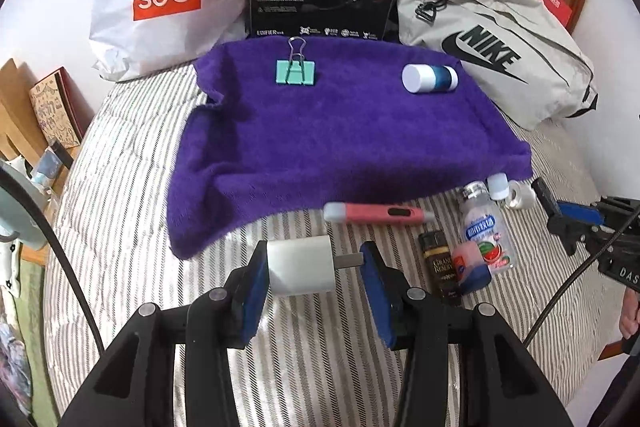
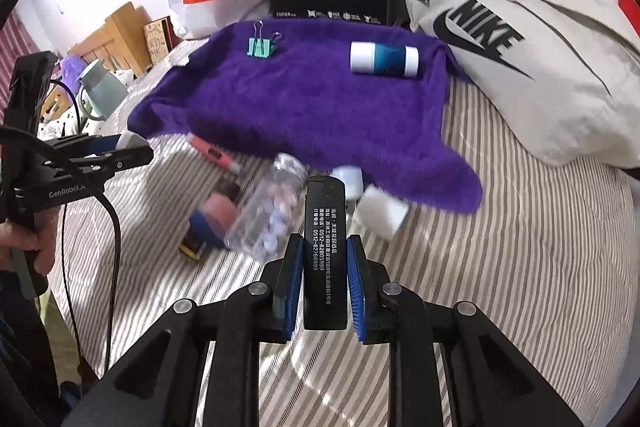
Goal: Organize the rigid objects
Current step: 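Place the charger cube by the clip while the right tool sets the black box by the container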
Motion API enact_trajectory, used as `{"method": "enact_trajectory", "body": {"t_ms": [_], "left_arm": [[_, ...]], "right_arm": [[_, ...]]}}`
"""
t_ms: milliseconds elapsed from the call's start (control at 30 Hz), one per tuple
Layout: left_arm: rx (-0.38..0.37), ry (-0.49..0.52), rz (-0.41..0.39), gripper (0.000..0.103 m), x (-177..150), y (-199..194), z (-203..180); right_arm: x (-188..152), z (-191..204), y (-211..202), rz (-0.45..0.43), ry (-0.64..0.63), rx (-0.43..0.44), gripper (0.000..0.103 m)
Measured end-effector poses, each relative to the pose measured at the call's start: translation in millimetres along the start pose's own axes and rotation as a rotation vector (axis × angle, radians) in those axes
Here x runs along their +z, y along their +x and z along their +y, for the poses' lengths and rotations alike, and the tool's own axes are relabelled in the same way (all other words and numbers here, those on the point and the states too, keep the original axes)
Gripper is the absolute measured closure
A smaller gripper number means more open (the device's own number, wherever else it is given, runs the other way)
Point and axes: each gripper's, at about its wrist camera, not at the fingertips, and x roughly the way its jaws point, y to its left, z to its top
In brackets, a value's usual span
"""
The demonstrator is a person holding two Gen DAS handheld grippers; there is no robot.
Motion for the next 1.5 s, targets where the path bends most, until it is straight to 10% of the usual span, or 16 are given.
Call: {"method": "enact_trajectory", "body": {"t_ms": [933, 1500], "left_arm": [[0.013, 0.02, -0.014, 0.06, 124, 68, 26], [0.036, 0.033, 0.061, 0.06, 140, 123, 37]], "right_arm": [[118, -43, 90, 0.036, 0.026, -0.034, 0.082], [128, -42, 128, 0.085, -0.041, -0.058, 0.081]]}}
